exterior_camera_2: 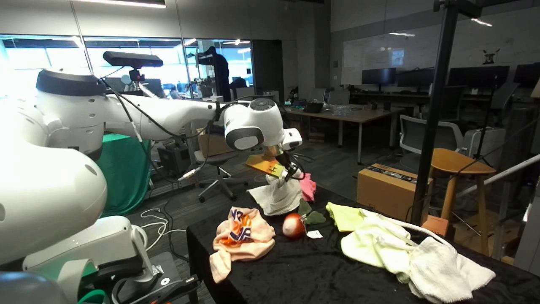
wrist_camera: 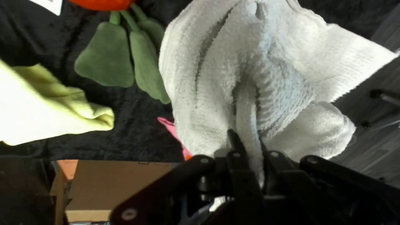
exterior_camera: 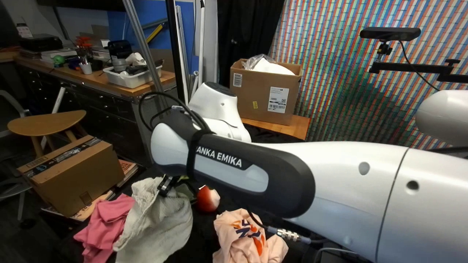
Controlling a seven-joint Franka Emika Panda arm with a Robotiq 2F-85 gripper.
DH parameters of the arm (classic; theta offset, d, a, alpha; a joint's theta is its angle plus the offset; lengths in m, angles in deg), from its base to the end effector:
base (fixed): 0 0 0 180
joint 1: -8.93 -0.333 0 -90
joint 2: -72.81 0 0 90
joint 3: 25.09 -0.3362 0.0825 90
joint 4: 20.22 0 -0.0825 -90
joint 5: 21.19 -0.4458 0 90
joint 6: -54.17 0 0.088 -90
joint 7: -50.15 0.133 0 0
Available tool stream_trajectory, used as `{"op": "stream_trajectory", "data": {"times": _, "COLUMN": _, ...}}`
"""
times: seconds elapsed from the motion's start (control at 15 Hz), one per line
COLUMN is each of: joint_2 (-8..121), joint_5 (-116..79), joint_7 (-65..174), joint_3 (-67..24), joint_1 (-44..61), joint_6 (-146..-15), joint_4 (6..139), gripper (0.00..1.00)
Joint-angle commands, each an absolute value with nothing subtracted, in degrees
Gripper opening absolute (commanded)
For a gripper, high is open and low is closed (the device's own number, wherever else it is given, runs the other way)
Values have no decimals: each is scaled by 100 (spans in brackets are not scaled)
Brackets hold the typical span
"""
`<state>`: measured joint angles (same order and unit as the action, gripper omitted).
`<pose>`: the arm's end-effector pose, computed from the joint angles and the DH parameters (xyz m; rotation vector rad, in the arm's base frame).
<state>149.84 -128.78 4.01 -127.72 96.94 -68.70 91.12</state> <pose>0.6320 0.2785 0.1805 -2.8329 -0.4617 -0.6653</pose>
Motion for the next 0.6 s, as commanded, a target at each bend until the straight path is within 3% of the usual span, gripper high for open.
{"op": "stream_trajectory", "data": {"times": 0.0, "joint_2": 14973, "joint_5": -13512, "joint_7": 518, "joint_3": -12451, "joint_1": 9374, "joint_6": -7235, "joint_4": 9842, "gripper": 10}}
{"op": "stream_trajectory", "data": {"times": 0.53, "joint_2": 15266, "joint_5": -13905, "joint_7": 1676, "joint_3": -12216, "joint_1": 9453, "joint_6": -7941, "joint_4": 10550, "gripper": 9}}
